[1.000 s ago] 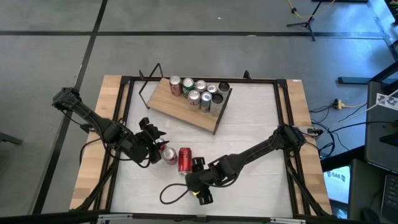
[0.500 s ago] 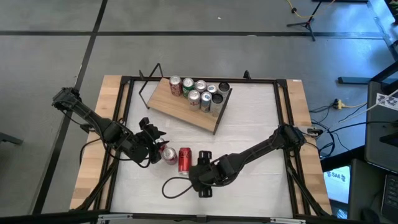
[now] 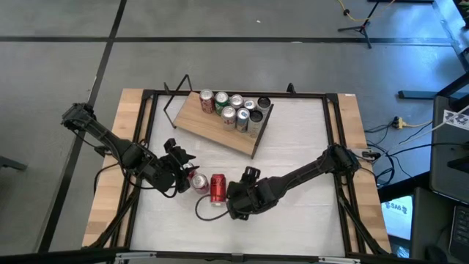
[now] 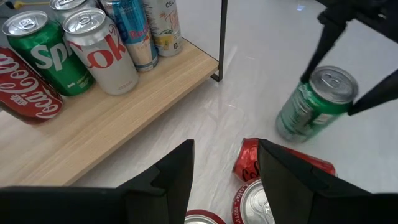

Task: Place canned beverage on shelf
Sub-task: Put the green soda can on the shelf aligned with the other green soda can

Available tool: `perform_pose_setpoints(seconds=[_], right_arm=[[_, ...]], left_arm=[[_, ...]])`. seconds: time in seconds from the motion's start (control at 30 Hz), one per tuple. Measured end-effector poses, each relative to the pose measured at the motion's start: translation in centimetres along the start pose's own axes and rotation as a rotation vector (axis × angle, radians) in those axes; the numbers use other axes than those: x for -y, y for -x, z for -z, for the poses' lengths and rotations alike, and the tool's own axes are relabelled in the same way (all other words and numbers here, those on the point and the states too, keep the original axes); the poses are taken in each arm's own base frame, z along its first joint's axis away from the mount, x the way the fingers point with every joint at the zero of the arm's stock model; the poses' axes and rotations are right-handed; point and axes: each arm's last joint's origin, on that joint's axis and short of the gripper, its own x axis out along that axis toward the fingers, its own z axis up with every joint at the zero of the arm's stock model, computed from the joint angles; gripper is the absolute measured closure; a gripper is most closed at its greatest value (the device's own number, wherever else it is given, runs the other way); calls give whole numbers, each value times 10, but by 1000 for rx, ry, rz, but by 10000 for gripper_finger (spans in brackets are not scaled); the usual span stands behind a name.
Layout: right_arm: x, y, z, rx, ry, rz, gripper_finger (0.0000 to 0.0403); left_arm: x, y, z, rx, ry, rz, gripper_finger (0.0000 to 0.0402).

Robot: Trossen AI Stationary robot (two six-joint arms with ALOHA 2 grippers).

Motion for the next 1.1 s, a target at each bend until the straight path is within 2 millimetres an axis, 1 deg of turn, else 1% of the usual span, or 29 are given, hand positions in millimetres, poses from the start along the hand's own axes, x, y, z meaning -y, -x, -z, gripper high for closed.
perform_pose_setpoints(seconds=[0.2, 0.37, 0.53, 1.1], right_arm=[[14, -5, -7, -38, -148, -9, 111], [24, -10, -14, -39, -224, -1, 111], [29, -12, -17, -43, -240, -1, 111], [28, -13, -17, -46, -238, -8, 111]], left_arm=[[0, 0, 0, 0, 0, 0, 237], [0, 0, 0, 0, 0, 0, 237], [0, 0, 0, 0, 0, 0, 237], [0, 0, 0, 0, 0, 0, 237]])
